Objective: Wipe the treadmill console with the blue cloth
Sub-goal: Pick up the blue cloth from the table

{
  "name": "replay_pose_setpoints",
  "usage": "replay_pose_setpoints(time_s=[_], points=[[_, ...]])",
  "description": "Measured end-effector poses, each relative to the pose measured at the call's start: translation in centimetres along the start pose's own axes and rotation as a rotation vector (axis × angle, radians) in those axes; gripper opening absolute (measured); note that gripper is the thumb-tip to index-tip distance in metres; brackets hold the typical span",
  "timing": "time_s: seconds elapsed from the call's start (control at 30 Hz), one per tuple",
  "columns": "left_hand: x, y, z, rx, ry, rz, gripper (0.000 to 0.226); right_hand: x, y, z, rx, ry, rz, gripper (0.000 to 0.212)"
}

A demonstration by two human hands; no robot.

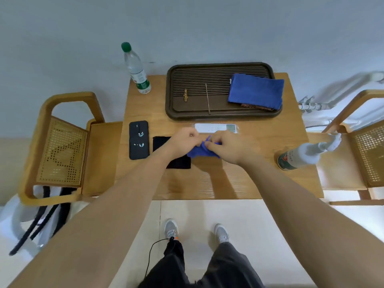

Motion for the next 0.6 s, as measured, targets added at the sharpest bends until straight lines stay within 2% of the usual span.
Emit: replay_pose_setpoints(time_s=[0.1,0.2,0.4,0.53,0.6], points=[[-1.4,-4.2,3.4,-0.161,-0.061,0.036,0.027,3.4,0.0,0.9,0.134,-0.042,-0.12,0.054],[-1.4,-8.5,8.0,-0.395,-0.117,0.041,0.021,6.6,1.0,1.5,0.298,-0.16,-0.122,0.049],[1.5,-13.8,20.9,-0.701,-0.267,-0.034,0.015,13.3,6.6,3.2,0.577,-0.243,0.102,0.038],[5.7,-15.6,31.7,-0.868,-0.439,-0.108,0.01,20.2,12.3,6.1,0.596,-0.35,0.356,0.054],[7.7,-16.4,37.7,-0.977,-0.532,-0.091,0.016,23.5,15.9,7.8,0.619,-0.422,0.45,0.06]])
Point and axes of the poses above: each hand's wrist, its own z-axis away from the middle knuckle, its own y-axis out of the palm, x = y × z, the point moved 7 cm from there along -z, towards the middle knuckle, and after that the axes turned 11 degrees about y, right-handed, at the moved point
